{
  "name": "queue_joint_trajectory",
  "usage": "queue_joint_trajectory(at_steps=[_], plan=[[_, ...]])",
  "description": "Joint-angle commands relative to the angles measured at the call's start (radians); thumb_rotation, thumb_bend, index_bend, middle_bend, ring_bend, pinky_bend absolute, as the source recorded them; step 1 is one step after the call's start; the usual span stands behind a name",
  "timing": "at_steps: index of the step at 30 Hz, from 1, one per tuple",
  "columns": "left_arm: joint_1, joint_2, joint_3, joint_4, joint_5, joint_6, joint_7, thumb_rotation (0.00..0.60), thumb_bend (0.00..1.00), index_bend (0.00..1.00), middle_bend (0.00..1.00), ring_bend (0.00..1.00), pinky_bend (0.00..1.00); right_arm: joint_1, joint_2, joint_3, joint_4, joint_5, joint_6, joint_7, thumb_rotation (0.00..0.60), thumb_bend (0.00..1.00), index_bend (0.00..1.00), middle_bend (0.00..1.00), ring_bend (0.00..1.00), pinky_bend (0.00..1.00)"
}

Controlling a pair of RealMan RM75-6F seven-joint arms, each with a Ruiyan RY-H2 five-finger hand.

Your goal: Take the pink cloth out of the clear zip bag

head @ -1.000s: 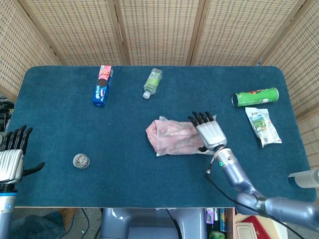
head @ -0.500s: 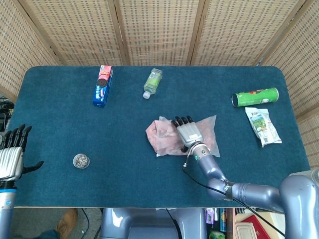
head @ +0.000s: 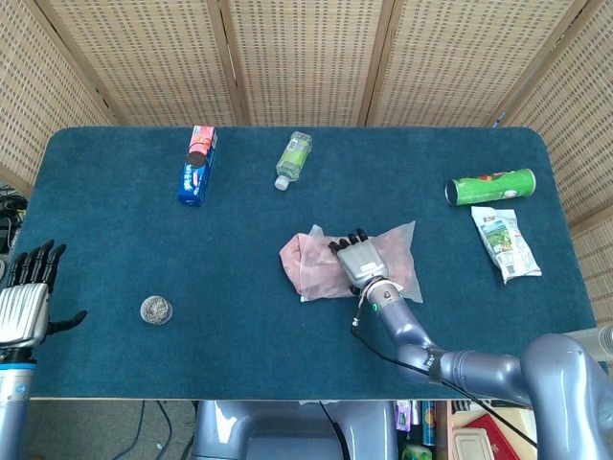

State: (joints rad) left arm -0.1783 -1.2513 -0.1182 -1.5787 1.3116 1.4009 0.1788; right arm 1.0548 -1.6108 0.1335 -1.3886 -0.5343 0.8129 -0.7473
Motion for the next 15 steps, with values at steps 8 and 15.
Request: queue_joint_trajectory(at_steps=[8, 15], plan=[[-0.059, -0.009, -0.04, 0.0, 0.038, -0.016, 0.006, 0.6, 0.06, 0.0, 0.0, 0.0, 0.0, -0.067, 0.059, 0.018, -0.026, -0.301, -0.021, 0.244, 0.6, 1.0, 0.51, 0.54, 0.42, 0.52], [-0.157, 0.044, -0.092, -0.06, 0.039, -0.127, -0.004, 0.6, 0.06, 0.03, 0.0, 0.0, 0.0, -0.064, 0.068, 0.059, -0.038, -0.422, 0.002, 0.327, 0.6, 1.0, 0.52, 0.55, 0.43, 0.52]])
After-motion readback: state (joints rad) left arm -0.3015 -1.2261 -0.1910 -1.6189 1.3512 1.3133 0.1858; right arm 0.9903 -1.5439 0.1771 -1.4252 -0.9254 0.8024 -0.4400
